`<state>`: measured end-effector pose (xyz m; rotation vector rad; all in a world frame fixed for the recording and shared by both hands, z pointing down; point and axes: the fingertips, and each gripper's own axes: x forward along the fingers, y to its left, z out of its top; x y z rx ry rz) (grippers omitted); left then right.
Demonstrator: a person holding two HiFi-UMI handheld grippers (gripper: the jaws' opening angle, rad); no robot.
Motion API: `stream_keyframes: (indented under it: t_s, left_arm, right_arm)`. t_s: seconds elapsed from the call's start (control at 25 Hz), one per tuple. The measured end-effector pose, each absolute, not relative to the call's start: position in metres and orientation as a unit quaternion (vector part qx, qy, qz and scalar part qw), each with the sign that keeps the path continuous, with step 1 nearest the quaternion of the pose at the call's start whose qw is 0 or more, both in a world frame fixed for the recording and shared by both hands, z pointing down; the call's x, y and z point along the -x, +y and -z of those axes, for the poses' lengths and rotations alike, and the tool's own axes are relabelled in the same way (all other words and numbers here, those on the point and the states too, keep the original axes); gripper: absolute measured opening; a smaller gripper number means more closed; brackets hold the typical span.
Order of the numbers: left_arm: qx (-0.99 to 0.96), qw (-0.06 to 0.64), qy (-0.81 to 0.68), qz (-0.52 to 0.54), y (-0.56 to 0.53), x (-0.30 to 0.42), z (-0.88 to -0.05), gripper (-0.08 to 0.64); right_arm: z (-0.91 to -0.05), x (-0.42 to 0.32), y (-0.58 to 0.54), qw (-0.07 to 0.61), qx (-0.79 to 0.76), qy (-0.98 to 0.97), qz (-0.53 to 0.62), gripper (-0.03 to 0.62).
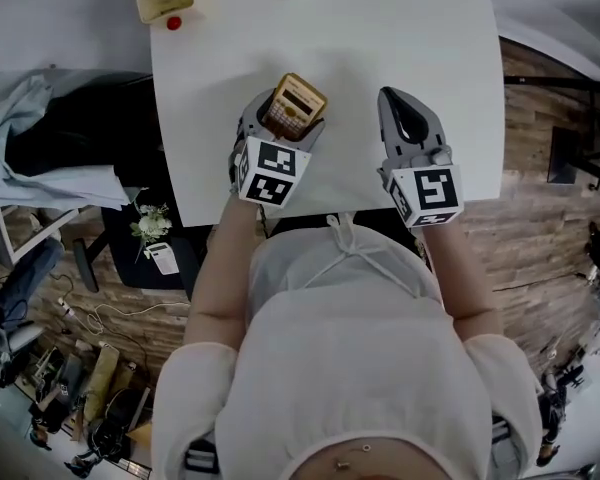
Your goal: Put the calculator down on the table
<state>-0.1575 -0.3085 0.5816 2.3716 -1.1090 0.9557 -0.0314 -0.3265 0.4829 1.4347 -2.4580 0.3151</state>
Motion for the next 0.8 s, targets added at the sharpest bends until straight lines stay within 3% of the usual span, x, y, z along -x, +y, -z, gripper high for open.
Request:
stream_keyframes:
  t_s: [0.4, 0.8]
  left_arm:
    - [-0.818, 0.188, -0.335, -0.429, -0.308, 0.145, -0.625, 0.403]
    - [-0.819, 0.212, -0.320, -0.426, -0.308, 0.144, -0.632, 0.403]
  right_arm:
    - [-0.502, 0.031, -0.334, 0.142, -0.502, -0.844, -0.126, 0.005]
    - [-0.507, 0.033, -0.339, 0.144, -0.496, -0.846, -0.133, 0.005]
